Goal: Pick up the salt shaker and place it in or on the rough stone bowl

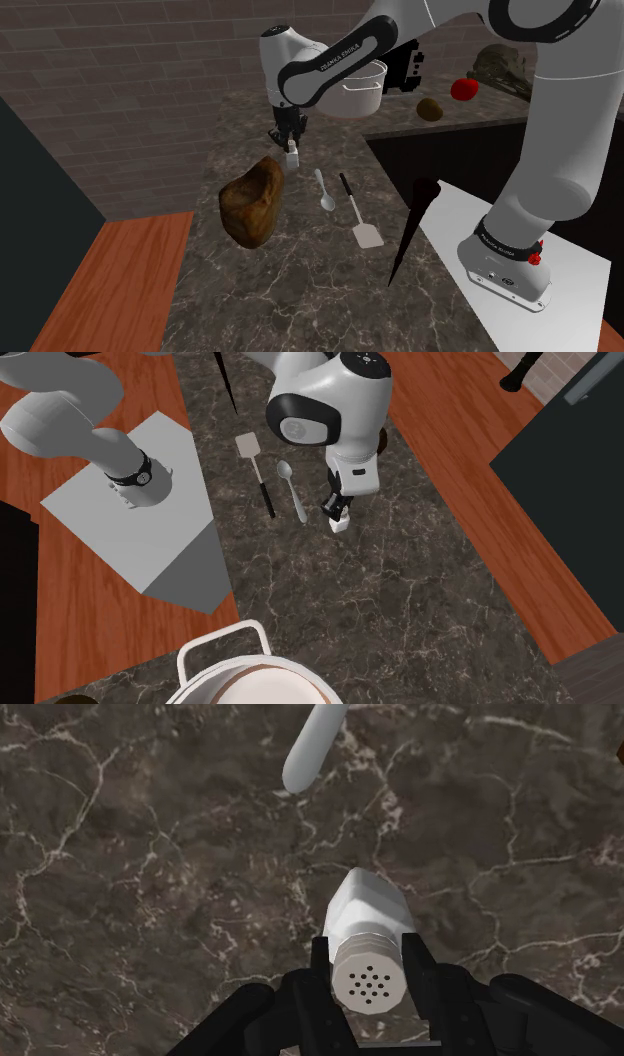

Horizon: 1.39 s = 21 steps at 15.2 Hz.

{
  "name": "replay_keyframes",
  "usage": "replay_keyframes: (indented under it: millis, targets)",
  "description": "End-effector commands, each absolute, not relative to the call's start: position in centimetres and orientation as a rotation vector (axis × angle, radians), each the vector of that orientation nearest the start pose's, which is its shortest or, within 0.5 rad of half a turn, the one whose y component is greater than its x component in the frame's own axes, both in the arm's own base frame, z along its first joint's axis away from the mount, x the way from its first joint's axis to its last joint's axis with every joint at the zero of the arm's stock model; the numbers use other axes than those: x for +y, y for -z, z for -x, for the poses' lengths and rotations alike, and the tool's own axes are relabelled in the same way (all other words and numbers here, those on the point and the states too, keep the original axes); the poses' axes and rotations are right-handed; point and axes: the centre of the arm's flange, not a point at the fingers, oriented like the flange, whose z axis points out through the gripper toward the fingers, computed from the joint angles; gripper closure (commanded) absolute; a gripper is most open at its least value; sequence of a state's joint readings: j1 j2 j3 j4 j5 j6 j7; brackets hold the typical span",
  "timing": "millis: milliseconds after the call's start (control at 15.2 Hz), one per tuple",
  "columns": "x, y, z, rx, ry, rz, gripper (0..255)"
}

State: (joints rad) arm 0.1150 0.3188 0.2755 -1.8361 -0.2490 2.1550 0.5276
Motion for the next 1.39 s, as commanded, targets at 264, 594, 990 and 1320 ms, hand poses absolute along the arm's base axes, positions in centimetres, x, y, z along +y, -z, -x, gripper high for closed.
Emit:
replay_keyframes:
  millis: [264, 594, 990, 1320]
  targets:
    - [22.1, -36.9, -59.2, 0.024, 0.112, 3.243, 255]
    - [22.1, -39.6, -59.2, 0.024, 0.112, 3.243, 255]
    - [22.1, -42.8, -59.2, 0.024, 0.112, 3.243, 255]
    - [22.1, -45.4, -59.2, 0.024, 0.112, 3.243, 255]
